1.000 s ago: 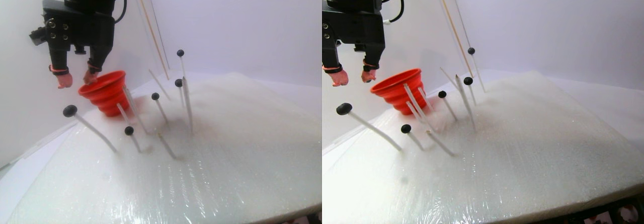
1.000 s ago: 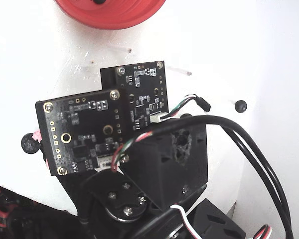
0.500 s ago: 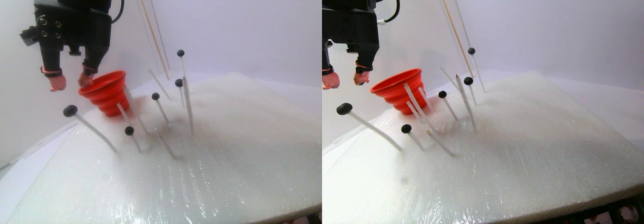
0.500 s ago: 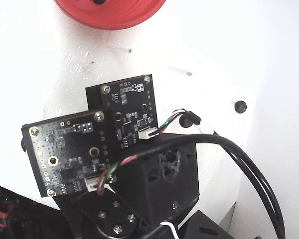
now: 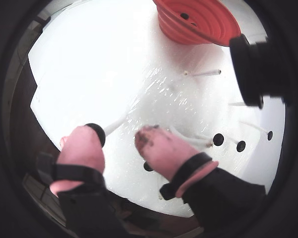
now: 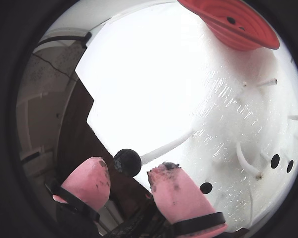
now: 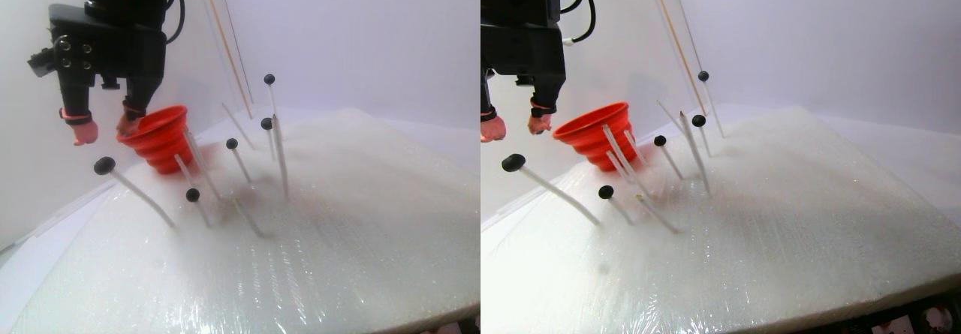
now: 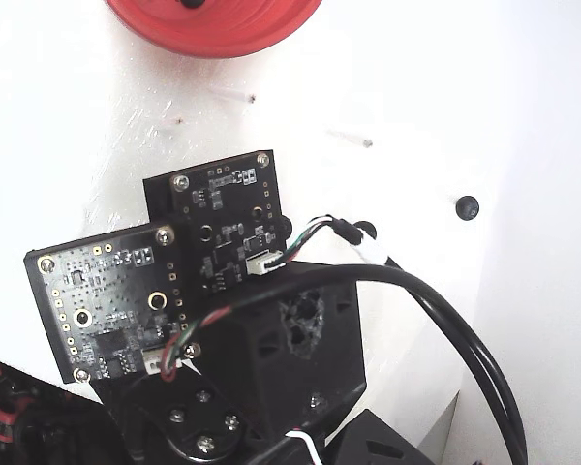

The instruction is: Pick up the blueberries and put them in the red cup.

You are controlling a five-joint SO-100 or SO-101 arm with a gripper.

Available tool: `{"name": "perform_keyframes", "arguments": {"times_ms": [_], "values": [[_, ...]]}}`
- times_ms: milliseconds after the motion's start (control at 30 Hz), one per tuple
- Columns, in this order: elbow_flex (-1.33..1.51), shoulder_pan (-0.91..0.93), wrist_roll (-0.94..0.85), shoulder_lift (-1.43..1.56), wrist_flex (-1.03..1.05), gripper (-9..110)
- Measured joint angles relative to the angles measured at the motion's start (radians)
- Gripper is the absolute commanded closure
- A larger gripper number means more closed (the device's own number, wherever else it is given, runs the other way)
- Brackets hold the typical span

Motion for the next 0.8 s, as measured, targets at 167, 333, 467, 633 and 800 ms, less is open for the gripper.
{"name": "perform_keyframes", "arguments": {"times_ms": [167,333,467,633,800], "values": [[0.000,0.000,0.000,-0.037,-0.029,86],[0.003,-0.011,0.000,-0.061,-0.049,86],[0.015,-0.021,0.006,-0.064,-0.060,86],[0.015,-0.021,0.006,-0.106,-0.092,86],[0.014,-0.021,-0.003,-0.141,-0.121,86]]}}
